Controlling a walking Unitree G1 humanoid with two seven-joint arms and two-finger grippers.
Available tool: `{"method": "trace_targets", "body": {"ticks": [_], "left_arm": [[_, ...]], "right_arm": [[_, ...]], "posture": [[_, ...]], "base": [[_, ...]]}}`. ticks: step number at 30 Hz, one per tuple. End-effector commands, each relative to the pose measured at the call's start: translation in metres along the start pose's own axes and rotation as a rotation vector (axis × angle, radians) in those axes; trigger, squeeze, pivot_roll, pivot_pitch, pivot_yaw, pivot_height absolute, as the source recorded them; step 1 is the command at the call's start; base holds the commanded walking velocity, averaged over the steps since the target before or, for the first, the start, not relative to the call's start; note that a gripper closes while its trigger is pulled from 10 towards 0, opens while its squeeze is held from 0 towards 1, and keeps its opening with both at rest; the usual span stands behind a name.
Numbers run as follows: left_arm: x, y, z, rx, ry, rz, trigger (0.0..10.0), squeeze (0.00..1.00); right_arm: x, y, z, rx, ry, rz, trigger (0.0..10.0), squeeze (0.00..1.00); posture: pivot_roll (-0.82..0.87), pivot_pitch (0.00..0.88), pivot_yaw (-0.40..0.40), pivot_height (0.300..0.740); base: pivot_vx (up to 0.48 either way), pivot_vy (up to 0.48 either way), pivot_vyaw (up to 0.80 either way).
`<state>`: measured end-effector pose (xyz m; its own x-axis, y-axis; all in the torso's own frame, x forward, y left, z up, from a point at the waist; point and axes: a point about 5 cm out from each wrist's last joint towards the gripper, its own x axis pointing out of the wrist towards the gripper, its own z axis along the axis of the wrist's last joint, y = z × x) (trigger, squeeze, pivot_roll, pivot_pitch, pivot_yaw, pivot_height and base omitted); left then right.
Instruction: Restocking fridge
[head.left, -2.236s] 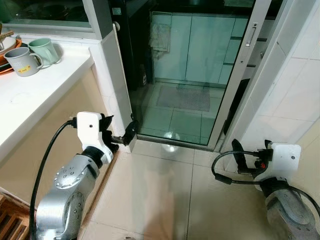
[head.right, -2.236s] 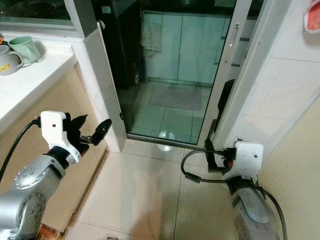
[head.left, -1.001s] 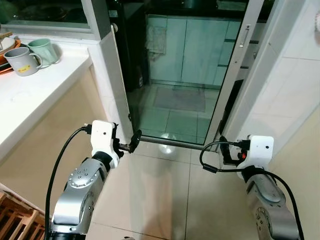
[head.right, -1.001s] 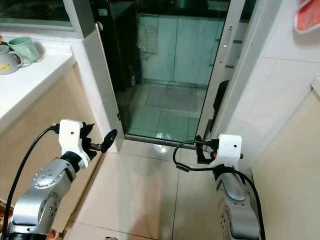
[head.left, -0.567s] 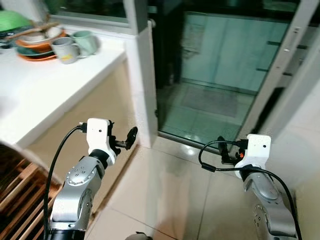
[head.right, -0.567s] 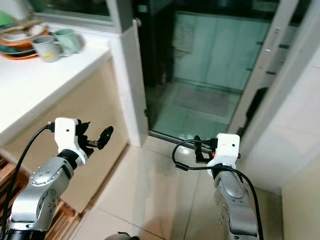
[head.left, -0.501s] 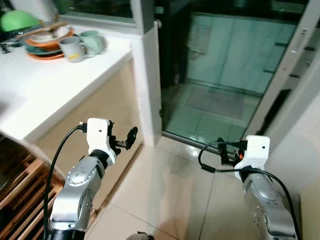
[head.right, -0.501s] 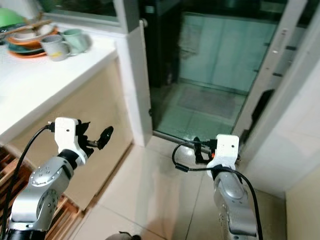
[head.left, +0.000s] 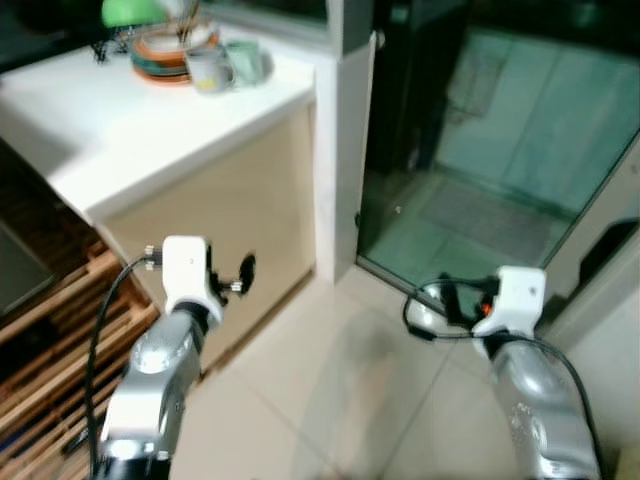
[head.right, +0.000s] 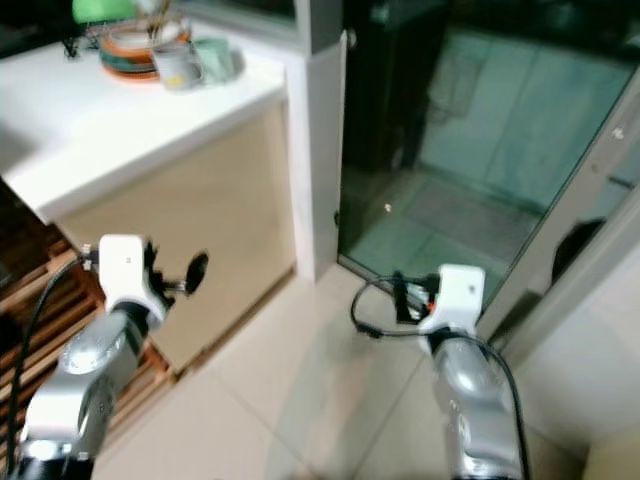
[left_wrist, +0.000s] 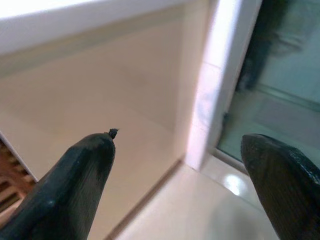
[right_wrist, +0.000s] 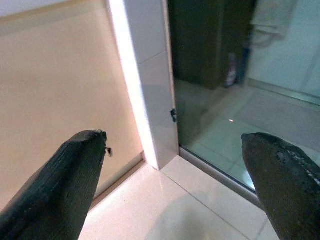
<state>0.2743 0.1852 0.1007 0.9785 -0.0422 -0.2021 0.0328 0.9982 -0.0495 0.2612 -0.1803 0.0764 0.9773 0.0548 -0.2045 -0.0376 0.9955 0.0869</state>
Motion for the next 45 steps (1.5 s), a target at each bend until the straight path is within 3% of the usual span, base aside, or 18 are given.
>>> {"method": "trace_targets", "body": {"ticks": [1,7,14,22,24,33,34,43,45], "left_arm": [[0.002,-0.002,-0.002,0.007,0.01,-0.001,10.0,0.0],[0.006,-0.001,-0.001,0.033,-0.002,0.003,10.0,0.0],[0.005,-0.004,-0.001,0.005,-0.012,-0.014,10.0,0.0],[0.005,-0.006,-0.002,0.008,-0.014,-0.014,10.0,0.0],[0.005,-0.006,-0.002,0.007,-0.016,-0.013,10.0,0.0],[0.006,-0.008,-0.003,0.008,-0.013,-0.012,10.0,0.0],[0.006,-0.009,-0.003,0.01,-0.013,-0.013,10.0,0.0],[0.006,-0.008,-0.007,0.025,-0.001,-0.011,10.0,0.0],[0.004,-0.005,-0.01,0.034,0.007,-0.011,10.0,0.0]], "right_arm": [[-0.001,-0.005,-0.003,-0.005,0.01,-0.01,10.0,0.0],[-0.001,-0.002,-0.005,-0.041,0.009,0.015,10.0,0.0],[-0.002,-0.004,-0.009,-0.05,0.015,0.012,10.0,0.0],[-0.002,-0.004,-0.012,-0.064,0.021,0.016,10.0,0.04],[-0.002,-0.003,-0.012,-0.069,0.02,0.022,10.0,0.09],[-0.001,-0.002,-0.014,-0.074,0.023,0.028,10.0,0.11],[-0.001,-0.001,-0.014,-0.075,0.022,0.03,10.0,0.2],[-0.001,0.0,-0.016,-0.087,0.021,0.045,10.0,0.25],[-0.001,-0.005,-0.016,-0.082,0.015,0.016,10.0,0.33]], "posture": [[-0.07,0.0,0.083,0.74],[-0.06,0.0,0.084,0.74],[-0.06,0.0,0.085,0.74],[-0.06,0.0,0.082,0.74],[-0.06,0.0,0.08,0.74],[-0.06,0.0,0.08,0.74],[-0.06,0.0,0.08,0.74],[-0.06,0.0,0.079,0.74],[-0.06,0.0,0.076,0.74]], "base": [[0.0,0.0,0.69],[0.0,0.0,0.69],[-0.106,0.167,0.69],[0.0,0.161,0.69],[0.0,0.0,0.69],[0.0,0.0,0.69],[0.0,0.0,0.69],[0.0,0.0,0.69],[0.0,0.0,0.69]]}}
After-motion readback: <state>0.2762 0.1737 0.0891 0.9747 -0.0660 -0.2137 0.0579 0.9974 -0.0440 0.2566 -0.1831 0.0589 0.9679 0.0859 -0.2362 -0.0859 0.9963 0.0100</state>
